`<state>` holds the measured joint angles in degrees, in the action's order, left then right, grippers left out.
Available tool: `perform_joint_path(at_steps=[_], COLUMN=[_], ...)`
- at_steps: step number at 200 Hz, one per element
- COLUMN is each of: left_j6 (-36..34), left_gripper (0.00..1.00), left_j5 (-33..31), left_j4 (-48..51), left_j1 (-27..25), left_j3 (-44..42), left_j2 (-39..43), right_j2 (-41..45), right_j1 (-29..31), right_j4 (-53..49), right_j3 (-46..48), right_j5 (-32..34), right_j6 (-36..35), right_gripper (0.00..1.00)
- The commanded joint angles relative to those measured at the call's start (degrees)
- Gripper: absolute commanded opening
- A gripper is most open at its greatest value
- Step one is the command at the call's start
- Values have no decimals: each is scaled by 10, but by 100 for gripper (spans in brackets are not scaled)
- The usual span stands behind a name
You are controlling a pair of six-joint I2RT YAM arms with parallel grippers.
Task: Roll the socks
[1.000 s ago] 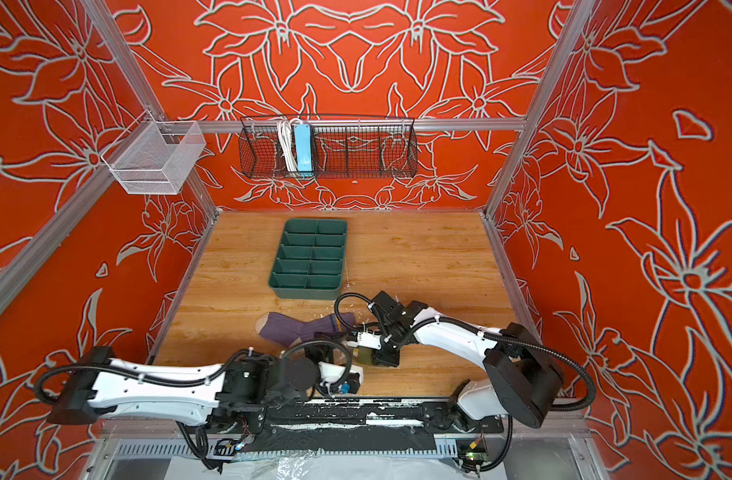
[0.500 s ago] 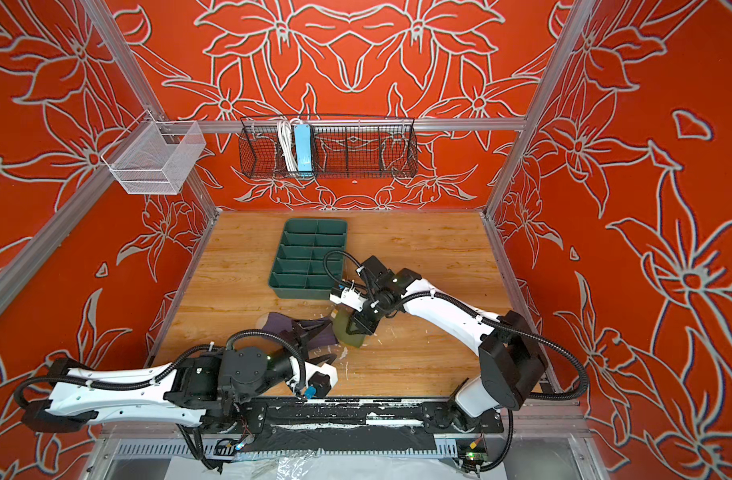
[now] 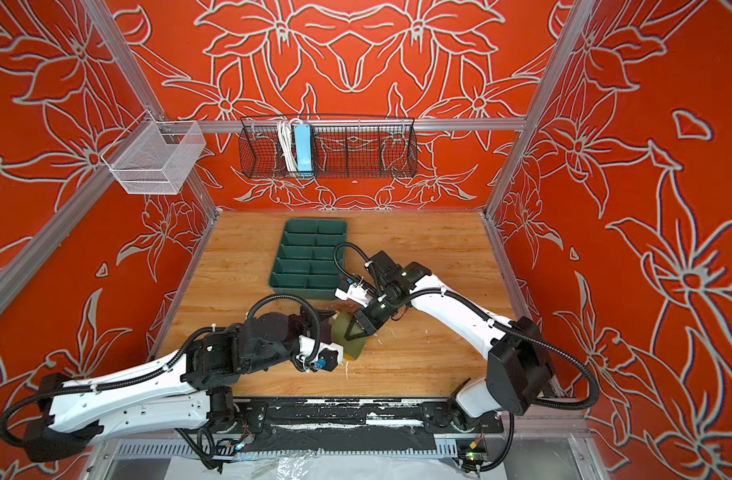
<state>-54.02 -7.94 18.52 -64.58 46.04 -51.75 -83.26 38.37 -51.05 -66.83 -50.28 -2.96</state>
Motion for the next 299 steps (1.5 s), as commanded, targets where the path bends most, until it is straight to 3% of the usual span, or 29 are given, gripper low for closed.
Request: perform_joint_path(at_steps=[1,27,90,116,150,175,189,198,210,227,252,272,289,299], left_j6=[2,-13,6,13,30,63,62,61,38,17,8,45,117,140], left_gripper=[88,88,83,72,47,39,41,56,78,91,95,95,95,95], left_j5=[51,50,15,23,28,62,77,75,71,37,-18,-39,-1,47], left_j4=[5,0,-30,-22,-32,-18,-3,7,37,90,104,75,54,38], left_j1=[9,13,51,63,63,63,63,63,64,64,65,65,65,65], left_j3=[22,26,11,15,28,50,51,48,40,34,8,-6,-6,-14], left_j2=[-24,-67,-80,-78,-94,-94,-85,-75,-61,-34,11,33,36,33], right_j2=[28,40,74,86,79,66,64,66,68,75,92,105,113,111], right_j1=[1,2,19,21,22,21,21,20,18,14,12,13,14,15], right_j4=[-19,-26,-44,-49,-48,-49,-53,-61,-74,-91,-77,-20,76,124], right_j3=[8,8,17,15,15,13,6,-3,-18,-37,-35,0,58,96], right_j5=[-53,-77,-107,-114,-109,-79,-58,-37,24,176,415,634,750,753], right_j6=[11,9,15,17,21,20,18,14,11,18,19,-18,-89,-142], right_gripper=[0,0,0,0,0,0,0,0,0,0,0,0,0,0])
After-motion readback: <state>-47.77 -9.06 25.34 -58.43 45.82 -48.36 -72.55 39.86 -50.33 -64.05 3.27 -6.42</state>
